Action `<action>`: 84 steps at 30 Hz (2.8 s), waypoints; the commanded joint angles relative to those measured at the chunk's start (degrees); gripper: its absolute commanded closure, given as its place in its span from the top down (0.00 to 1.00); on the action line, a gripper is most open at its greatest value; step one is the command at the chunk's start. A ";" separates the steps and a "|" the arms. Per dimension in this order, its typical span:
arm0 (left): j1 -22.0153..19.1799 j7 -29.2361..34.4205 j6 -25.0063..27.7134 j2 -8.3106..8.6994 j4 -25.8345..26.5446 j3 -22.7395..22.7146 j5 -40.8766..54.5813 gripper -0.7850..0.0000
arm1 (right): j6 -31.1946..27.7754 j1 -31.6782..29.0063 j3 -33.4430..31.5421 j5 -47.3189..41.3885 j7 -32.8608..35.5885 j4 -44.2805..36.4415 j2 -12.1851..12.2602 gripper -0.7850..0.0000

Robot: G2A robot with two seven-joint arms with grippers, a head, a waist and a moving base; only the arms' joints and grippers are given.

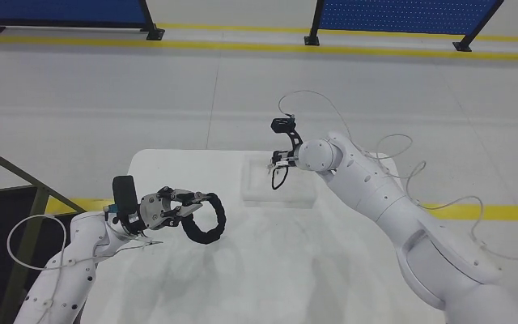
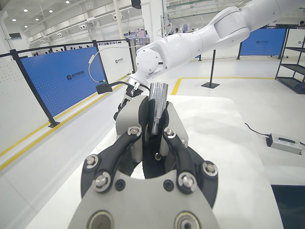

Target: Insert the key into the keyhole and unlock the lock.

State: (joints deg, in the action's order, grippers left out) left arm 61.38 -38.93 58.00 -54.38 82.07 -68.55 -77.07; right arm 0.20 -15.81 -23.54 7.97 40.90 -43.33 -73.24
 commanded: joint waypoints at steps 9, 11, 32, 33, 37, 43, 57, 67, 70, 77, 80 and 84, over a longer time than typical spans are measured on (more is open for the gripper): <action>0.00 0.00 0.00 0.00 0.00 0.00 0.00 0.00 | -0.53 -0.50 -2.20 1.19 -0.35 2.17 -0.65 0.00; 0.00 0.00 0.00 0.00 0.00 0.00 0.00 0.00 | -0.63 -0.63 -2.77 1.37 -0.33 2.39 -0.67 0.00; 0.00 0.00 0.00 0.00 0.00 0.00 0.00 0.00 | -0.64 -3.41 -8.55 5.80 1.04 0.01 0.81 0.00; 0.00 0.00 0.00 0.00 0.00 0.00 0.00 0.00 | -0.56 -3.60 -8.87 6.02 1.14 -0.25 0.94 0.00; 0.00 0.00 0.00 0.00 0.00 0.00 0.00 0.00 | -0.12 -4.44 -10.01 7.10 1.49 -1.29 1.40 0.00; 0.00 0.00 0.00 0.00 0.00 0.00 0.00 0.00 | 0.24 -5.52 -11.42 7.82 2.00 -1.69 1.65 0.00; 0.00 0.00 0.00 0.00 0.00 0.00 0.00 0.00 | -0.08 -6.39 -12.86 8.66 2.56 -0.36 0.64 0.00; 0.00 0.00 0.00 0.00 0.00 0.00 0.00 0.00 | 0.27 -5.63 -12.44 9.23 1.53 2.80 -1.39 0.00; 0.00 0.00 0.00 0.00 0.00 0.00 0.00 0.00 | 0.36 -5.37 -12.09 9.45 1.47 3.86 -2.14 0.00; 0.00 0.00 0.00 0.00 0.00 0.00 0.00 0.00 | 0.17 -4.66 -11.33 9.65 1.63 7.00 -3.99 0.00; 0.00 0.00 0.00 0.00 0.00 0.00 0.00 0.00 | -0.18 -4.24 -11.12 9.82 1.66 8.34 -4.72 0.00; 0.00 0.00 0.00 0.00 0.00 0.00 0.00 0.00 | -0.08 -3.59 -10.97 10.34 1.82 9.80 -5.52 0.34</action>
State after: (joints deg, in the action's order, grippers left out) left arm 61.38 -38.93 58.00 -54.38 82.07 -68.55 -77.07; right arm 0.03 -19.54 -34.53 18.19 42.67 -33.70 -78.64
